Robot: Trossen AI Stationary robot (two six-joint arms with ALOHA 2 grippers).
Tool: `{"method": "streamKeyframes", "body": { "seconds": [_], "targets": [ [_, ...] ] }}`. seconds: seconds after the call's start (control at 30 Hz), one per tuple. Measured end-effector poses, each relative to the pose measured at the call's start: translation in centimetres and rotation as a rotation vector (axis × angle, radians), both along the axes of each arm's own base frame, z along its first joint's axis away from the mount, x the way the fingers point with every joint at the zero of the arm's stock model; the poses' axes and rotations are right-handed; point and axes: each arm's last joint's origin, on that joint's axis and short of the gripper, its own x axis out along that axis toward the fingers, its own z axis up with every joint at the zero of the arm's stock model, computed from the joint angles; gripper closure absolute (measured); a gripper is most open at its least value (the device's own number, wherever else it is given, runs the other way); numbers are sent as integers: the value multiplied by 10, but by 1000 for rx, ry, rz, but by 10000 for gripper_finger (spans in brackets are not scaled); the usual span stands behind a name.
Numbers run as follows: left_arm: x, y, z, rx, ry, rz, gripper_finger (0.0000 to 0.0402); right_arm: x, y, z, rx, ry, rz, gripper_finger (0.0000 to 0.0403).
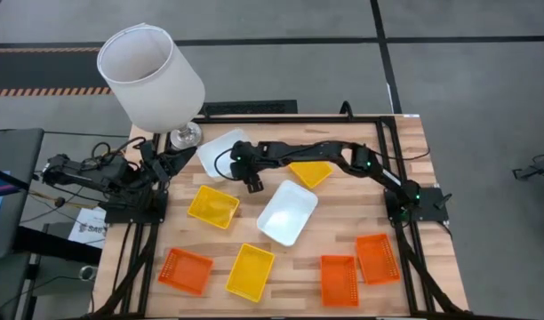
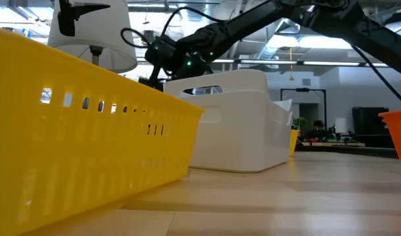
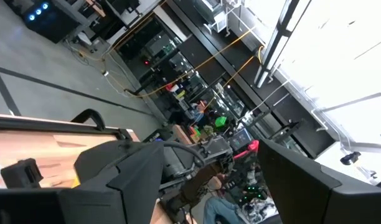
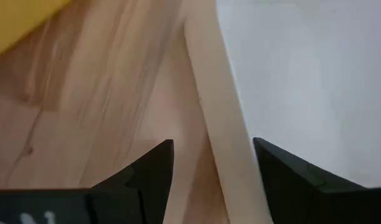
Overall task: Stack baskets by color
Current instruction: Stack the top white bin on the bottom white bins
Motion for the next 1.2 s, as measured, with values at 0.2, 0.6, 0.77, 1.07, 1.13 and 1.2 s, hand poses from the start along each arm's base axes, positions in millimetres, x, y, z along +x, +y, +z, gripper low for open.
{"method": "streamKeyframes", "body": {
  "seconds": [0.2,0.6,0.77,1.07,1.13,1.2],
  "targets": [
    [0,0,0,2,0,-8,152,-2,0,-2,-9,34,20,195],
    [0,0,0,2,0,-7,152,-8,-5,-2,0,77,8,392],
    [0,0,0,3,0,-8,152,-9,-5,6,-22,64,-13,397],
    [0,-1,1,8,-7,-33,152,-32,-14,113,-56,-156,-63,400],
    [0,-1,1,22,-10,-56,152,-48,-16,145,-69,-195,-76,401],
    [1,-2,2,28,-13,-72,152,-68,-16,176,-77,-223,-88,401]
  ]
}}
